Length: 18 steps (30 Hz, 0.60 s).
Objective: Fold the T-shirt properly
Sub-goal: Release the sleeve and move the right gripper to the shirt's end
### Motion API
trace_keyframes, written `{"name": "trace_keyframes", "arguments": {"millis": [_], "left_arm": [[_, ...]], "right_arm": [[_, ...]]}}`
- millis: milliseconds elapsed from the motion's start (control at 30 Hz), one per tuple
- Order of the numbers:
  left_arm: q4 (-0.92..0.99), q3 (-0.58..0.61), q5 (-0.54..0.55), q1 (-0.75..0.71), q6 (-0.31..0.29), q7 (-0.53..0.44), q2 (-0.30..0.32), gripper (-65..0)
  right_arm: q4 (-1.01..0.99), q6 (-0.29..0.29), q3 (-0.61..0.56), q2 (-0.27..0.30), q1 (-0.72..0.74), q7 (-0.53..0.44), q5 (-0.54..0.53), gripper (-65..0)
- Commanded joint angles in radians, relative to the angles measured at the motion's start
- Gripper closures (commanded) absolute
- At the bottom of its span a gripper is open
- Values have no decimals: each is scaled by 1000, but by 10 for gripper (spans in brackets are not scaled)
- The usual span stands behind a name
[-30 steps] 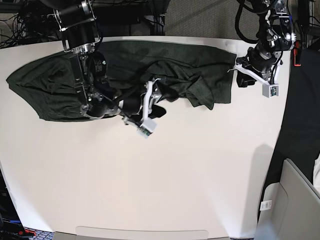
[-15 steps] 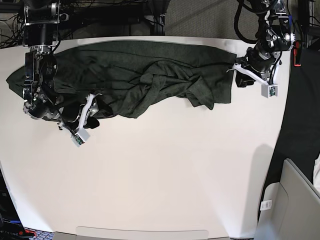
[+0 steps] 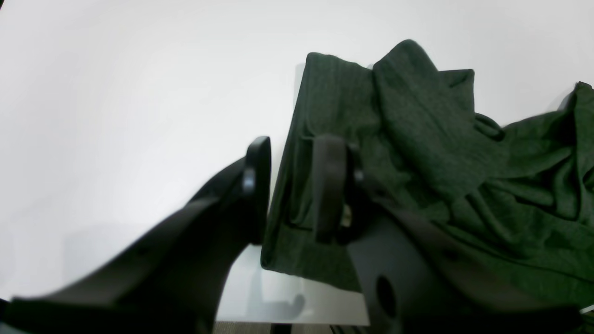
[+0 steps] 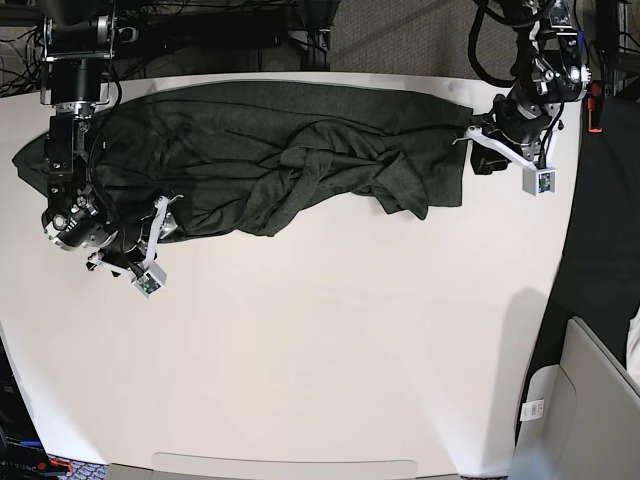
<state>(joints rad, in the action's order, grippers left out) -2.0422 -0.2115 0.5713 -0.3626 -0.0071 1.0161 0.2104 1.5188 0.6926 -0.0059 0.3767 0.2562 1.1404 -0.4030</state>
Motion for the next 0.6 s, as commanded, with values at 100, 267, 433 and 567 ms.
{"name": "trace_keyframes", "arguments": {"millis": [100, 267, 433, 567], "left_arm": [[-19, -3, 5, 1, -3, -19, 10, -155], [-19, -3, 5, 1, -3, -19, 10, -155], [-19, -3, 5, 1, -3, -19, 10, -155], [-19, -6, 5, 0, -3, -19, 11, -155]], "right_arm": [[-79, 6, 5, 11, 30, -17, 36, -335], [-182, 6, 7, 15, 39, -27, 37, -334], [-186, 6, 4, 20, 33, -35, 37, -262], [-180, 6, 10, 20, 30, 0, 36, -47]]}}
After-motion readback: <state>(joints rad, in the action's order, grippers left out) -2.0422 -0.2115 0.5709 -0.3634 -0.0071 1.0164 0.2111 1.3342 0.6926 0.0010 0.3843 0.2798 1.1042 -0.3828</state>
